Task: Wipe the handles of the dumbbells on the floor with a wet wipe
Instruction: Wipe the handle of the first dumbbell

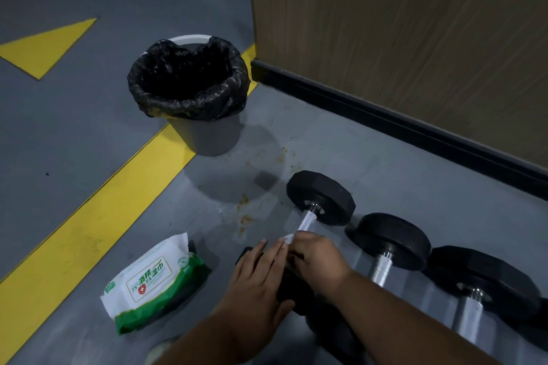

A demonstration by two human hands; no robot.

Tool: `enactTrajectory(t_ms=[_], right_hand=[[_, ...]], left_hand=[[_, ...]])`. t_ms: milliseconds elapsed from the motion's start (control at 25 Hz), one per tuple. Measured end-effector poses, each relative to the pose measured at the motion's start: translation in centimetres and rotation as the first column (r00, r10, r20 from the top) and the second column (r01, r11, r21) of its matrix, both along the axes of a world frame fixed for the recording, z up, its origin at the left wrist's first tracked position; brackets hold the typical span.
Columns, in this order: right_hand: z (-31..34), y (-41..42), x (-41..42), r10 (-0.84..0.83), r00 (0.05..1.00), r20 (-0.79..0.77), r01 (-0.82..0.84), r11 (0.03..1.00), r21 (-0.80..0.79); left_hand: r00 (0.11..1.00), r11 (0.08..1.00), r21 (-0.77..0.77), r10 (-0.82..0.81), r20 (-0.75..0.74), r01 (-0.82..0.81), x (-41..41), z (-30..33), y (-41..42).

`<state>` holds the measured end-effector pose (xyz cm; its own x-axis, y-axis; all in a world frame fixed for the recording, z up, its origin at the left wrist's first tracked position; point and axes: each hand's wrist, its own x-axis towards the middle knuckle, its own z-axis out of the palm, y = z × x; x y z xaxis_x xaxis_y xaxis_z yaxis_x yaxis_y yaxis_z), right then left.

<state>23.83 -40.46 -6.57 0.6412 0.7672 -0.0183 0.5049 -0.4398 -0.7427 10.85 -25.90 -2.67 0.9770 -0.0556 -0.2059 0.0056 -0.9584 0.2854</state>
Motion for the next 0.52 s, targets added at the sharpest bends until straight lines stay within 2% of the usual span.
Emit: enactTrajectory(t_ms=[80, 160, 240, 320, 400, 480, 520], right_hand=[[-0.5, 0.5, 2.1, -0.005, 0.990, 0.142, 0.008, 1.000, -0.024], [-0.2, 1.0, 4.2, -0.210, 0.971, 0.113, 0.217, 0.975, -0.054], [0.3, 1.4, 4.2, -0.285, 0.953, 0.099, 0.292, 0.955, -0.056], [0.0, 1.4, 2.1, -0.154, 0.978, 0.143, 0.157, 0.987, -0.010], [0.0, 0.8, 0.3, -0.028, 0.999, 0.032, 0.027, 1.000, 0.009], [-0.4, 0.7, 0.9, 0.040, 0.995, 0.093, -0.040, 0.999, 0.000], [-0.5, 0.8, 1.8, 0.017, 0.990, 0.141, -0.015, 1.000, -0.019]], left_hand=[[1.000, 1.000, -0.022, -0.010, -0.002, 0.010, 0.0, 0.0, 0.4], [1.000, 0.999, -0.044, 0.001, -0.007, -0.001, 0.0, 0.5, 0.8], [0.999, 0.997, -0.076, 0.003, -0.039, -0.006, 0.0, 1.1, 1.3], [0.999, 0.997, -0.077, 0.007, -0.052, -0.011, 0.1, 1.3, 1.5], [0.998, 0.997, -0.074, -0.003, -0.057, -0.001, 0.1, 1.0, 1.4], [1.000, 0.997, -0.081, -0.002, -0.029, 0.000, 0.0, 0.8, 1.2], [1.000, 0.997, -0.081, -0.005, -0.029, 0.002, -0.1, 0.8, 1.1]])
